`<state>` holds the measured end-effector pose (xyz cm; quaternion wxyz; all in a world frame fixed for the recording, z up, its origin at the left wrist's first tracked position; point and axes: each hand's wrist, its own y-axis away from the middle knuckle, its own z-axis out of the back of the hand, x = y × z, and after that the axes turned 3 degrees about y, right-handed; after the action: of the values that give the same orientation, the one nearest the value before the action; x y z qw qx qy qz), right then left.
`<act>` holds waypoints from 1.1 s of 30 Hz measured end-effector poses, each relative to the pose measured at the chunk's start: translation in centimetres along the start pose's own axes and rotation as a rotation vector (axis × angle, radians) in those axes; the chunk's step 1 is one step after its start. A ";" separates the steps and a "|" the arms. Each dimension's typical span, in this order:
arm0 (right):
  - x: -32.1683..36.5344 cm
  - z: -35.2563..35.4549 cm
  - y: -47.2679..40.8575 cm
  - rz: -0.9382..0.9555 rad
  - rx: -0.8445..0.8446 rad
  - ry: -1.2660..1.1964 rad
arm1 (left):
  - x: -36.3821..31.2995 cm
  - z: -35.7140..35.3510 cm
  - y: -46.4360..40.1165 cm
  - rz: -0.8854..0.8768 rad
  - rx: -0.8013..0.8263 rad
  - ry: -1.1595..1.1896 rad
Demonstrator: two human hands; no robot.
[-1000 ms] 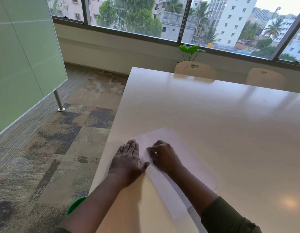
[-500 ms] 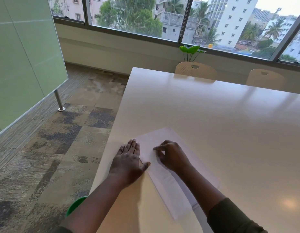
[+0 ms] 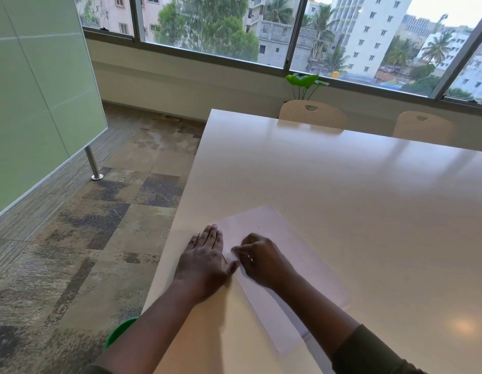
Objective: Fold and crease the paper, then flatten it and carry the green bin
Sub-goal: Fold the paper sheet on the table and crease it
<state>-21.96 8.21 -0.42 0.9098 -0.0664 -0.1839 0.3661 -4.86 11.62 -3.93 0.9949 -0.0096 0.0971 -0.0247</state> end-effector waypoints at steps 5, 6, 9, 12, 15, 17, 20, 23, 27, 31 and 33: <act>-1.9 0.6 -0.2 -0.139 -0.098 0.086 | -0.1 -0.2 -0.3 0.010 -0.019 -0.009; -1.5 0.2 -0.3 -0.118 -0.093 0.117 | 0.0 -0.2 -0.3 0.010 -0.020 -0.006; -0.1 -0.3 0.4 -0.023 -0.017 0.025 | 0.0 -0.2 -0.2 0.005 -0.007 -0.004; -1.6 0.9 0.8 -0.092 -0.042 0.007 | 0.0 -0.2 -0.1 0.004 -0.014 0.004; -2.0 1.1 0.5 -0.161 -0.118 0.066 | 0.0 -0.2 -0.1 0.003 -0.025 0.014; -0.6 0.5 0.8 -0.062 -0.074 0.044 | 0.0 -0.3 -0.1 0.003 -0.024 0.016; -0.7 0.8 1.5 -0.031 -0.004 0.003 | 0.1 -0.3 -0.1 -0.002 -0.027 0.019; -2.7 1.2 1.2 -0.183 -0.107 0.061 | 0.2 -0.5 -0.2 -0.002 -0.032 0.025; -1.1 0.0 1.4 -0.076 -0.056 0.038 | 0.2 -0.4 -0.1 -0.005 -0.028 0.023; -2.6 1.6 2.1 -0.113 0.007 0.015 | 0.2 -0.4 -0.2 -0.007 -0.030 0.029; -4.2 1.8 1.7 -0.230 -0.076 0.071 | 0.3 -0.5 -0.3 0.000 -0.028 0.034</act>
<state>-26.56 6.49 -0.37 0.9485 -0.0923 -0.1716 0.2497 -4.69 11.31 -4.44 0.9929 -0.0229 0.1143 -0.0236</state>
